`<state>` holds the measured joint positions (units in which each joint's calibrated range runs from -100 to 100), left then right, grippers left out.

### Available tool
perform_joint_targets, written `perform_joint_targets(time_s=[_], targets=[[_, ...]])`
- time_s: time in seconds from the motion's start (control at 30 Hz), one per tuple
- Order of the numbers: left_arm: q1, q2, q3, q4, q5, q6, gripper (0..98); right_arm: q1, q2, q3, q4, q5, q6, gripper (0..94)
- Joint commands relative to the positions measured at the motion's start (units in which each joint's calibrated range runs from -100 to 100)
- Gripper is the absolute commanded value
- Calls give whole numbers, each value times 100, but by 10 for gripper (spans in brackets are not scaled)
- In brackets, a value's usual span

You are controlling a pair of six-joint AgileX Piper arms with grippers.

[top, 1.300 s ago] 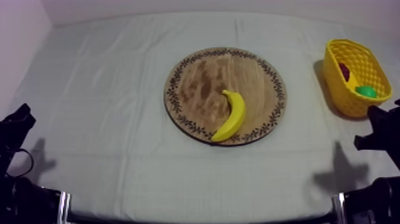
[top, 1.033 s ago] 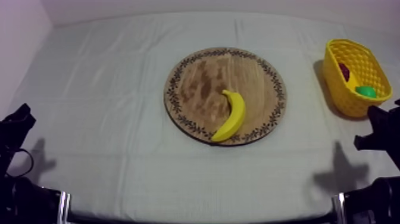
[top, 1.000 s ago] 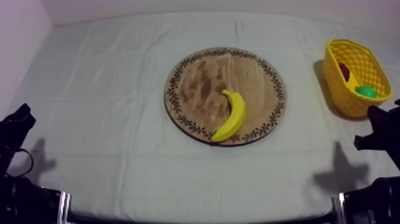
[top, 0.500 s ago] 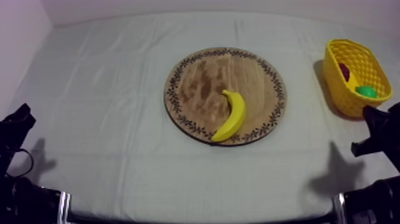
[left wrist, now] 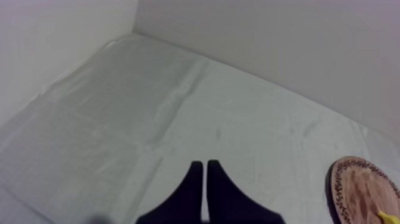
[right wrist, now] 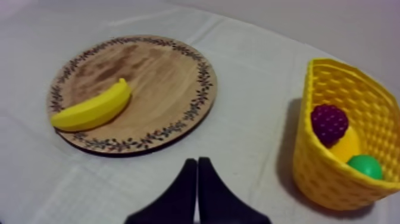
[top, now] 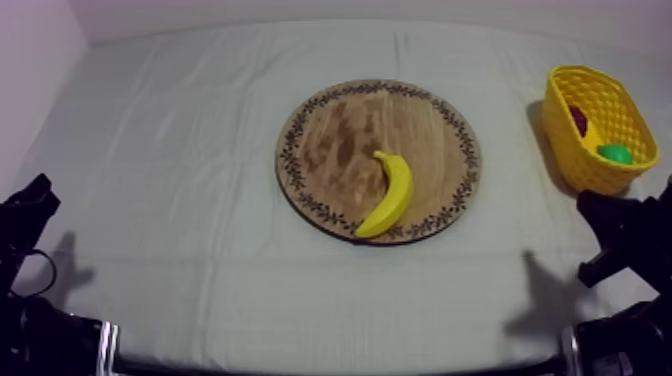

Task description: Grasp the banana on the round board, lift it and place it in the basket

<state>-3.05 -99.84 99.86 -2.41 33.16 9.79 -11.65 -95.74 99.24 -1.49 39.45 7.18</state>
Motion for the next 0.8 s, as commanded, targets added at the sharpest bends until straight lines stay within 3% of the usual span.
perform_joint_targets(time_s=[0.0, 0.1, 0.4, 0.77], targets=[[-2, 2, 3, -1, -1, 0, 1, -89, -2, -17, 11, 58, -26, 4], [-2, 2, 3, -1, -1, 0, 1, -179, 64, -102, 116, 138, -39, 4], [-2, 2, 3, -1, -1, 1, 1, -682, 1711, -1111, 1046, 314, -882, 4], [-2, 2, 3, -1, -1, 0, 1, -1220, 4458, -4343, 1197, 2397, -1252, 4]])
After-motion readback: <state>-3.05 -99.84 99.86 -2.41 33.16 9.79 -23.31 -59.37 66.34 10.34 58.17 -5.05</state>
